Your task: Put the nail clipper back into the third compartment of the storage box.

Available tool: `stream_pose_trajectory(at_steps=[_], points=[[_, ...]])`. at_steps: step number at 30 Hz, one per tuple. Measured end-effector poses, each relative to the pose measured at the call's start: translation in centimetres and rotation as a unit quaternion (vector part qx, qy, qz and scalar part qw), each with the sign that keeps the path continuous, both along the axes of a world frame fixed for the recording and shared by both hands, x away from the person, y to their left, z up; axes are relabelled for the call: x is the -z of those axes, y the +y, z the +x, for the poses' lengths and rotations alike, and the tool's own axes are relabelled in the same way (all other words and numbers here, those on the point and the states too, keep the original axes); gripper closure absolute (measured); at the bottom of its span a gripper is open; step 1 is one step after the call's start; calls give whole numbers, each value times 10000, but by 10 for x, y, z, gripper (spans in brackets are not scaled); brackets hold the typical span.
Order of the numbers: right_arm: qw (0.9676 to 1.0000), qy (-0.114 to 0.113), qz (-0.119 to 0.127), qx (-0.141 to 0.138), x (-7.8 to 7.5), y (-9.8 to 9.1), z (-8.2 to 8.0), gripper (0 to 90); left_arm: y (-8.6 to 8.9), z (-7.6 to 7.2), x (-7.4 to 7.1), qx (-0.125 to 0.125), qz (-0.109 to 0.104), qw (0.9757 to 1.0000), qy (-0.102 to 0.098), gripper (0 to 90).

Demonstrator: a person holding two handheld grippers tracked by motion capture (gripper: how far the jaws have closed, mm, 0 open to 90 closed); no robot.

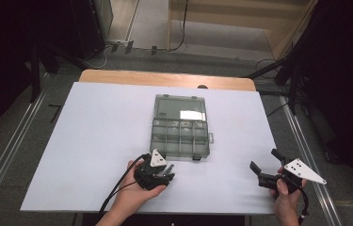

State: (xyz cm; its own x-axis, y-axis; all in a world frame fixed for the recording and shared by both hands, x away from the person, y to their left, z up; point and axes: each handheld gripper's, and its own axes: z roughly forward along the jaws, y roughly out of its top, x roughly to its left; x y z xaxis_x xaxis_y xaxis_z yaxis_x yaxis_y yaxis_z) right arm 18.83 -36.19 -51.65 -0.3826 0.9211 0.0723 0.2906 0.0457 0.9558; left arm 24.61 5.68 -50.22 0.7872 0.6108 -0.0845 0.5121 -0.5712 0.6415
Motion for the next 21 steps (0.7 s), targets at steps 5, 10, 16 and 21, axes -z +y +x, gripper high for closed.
stream_pose_trajectory(at_steps=[5,10,16,21], points=[[10000,7,2,8,0,0,0,6,-2,-2,0,-61,106,9999,-119,578],[10000,19,-13,15,0,1,0,9,-3,-3,1,-156,224,9994,-232,653],[10000,22,-25,32,0,1,1,11,-8,-5,0,-161,392,9987,-300,717],[10000,30,-58,41,0,2,1,17,-5,-3,0,-95,258,9995,-169,793]])
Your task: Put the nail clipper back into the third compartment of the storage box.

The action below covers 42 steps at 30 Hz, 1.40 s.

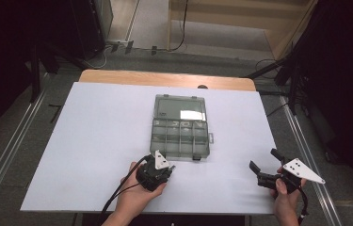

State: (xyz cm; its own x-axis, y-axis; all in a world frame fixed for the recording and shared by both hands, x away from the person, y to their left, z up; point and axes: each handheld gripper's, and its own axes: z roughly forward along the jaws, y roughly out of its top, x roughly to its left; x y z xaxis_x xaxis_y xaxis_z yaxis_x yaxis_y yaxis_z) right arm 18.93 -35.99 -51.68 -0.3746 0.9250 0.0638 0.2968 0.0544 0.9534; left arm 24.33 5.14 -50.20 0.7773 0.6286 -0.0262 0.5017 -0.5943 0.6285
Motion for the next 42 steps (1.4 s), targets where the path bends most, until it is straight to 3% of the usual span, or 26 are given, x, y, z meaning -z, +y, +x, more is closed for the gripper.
stream_pose_trajectory(at_steps=[18,27,42], points=[[10000,-13,13,-1,0,0,0,20,6,4,-2,109,-252,9995,126,799],[10000,-8,16,15,0,-1,0,20,8,4,-11,122,-393,9991,77,799],[10000,-16,17,1,0,-1,-1,20,3,13,-39,177,-682,9975,-47,799]])
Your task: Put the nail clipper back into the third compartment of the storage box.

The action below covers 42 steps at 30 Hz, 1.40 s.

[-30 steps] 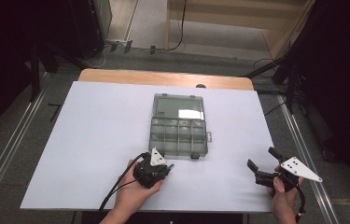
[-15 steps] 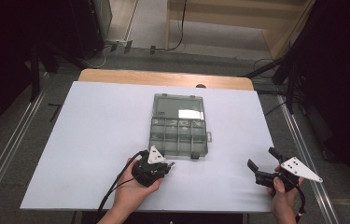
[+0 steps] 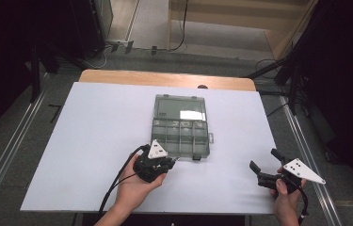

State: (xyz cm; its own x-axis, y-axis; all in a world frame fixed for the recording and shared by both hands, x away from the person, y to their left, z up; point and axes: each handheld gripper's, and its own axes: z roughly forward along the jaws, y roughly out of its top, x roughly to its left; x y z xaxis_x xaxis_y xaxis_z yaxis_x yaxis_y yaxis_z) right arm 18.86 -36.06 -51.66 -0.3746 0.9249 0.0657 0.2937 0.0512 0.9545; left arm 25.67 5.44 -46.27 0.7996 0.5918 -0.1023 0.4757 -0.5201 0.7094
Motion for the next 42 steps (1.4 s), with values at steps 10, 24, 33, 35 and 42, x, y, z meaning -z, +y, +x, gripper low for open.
stream_pose_trajectory(at_steps=[10,24,33,35,42], points=[[10000,-14,5,-22,0,0,0,20,-6,9,-8,30,-59,10000,11,799],[10000,-12,26,-37,0,0,0,20,-15,24,-16,53,-155,9999,13,800],[10000,-11,30,-47,0,0,0,20,-18,34,-14,-4,-245,9997,75,799],[10000,-19,21,-59,0,0,0,20,-19,36,-14,0,-252,9997,79,799],[10000,-23,28,-69,0,0,0,20,-23,43,-17,-21,-247,9997,57,799]])
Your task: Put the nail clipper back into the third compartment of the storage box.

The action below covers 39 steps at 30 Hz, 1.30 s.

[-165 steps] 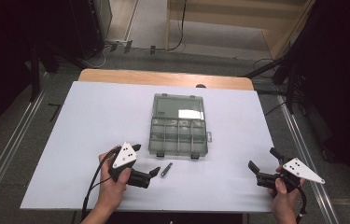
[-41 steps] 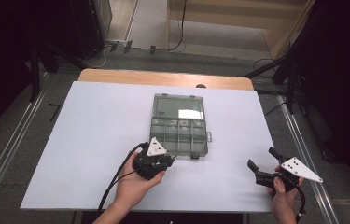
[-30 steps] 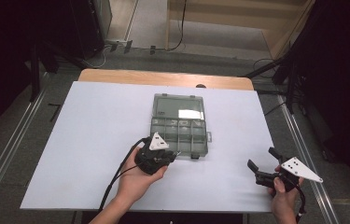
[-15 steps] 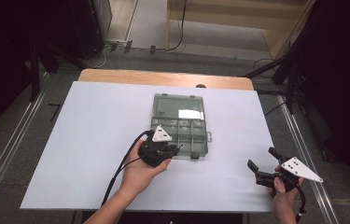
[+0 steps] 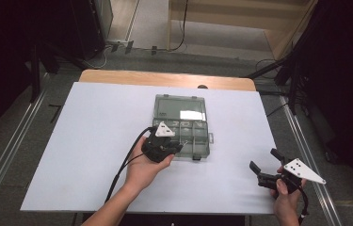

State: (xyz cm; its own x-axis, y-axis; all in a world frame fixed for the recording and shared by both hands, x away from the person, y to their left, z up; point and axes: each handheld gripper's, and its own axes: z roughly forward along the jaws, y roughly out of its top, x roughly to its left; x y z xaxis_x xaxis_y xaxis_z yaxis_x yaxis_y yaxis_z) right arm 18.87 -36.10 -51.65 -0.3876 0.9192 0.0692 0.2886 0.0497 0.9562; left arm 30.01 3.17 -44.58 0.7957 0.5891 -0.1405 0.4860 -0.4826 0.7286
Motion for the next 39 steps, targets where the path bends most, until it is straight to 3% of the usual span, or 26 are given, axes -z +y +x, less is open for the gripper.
stream_pose_trajectory(at_steps=[30,39], points=[[10000,-23,9,-68,0,0,0,20,-23,34,-4,-148,-97,9998,-23,799],[10000,-16,8,-77,0,0,0,20,-26,45,2,-246,-148,9996,35,799]])
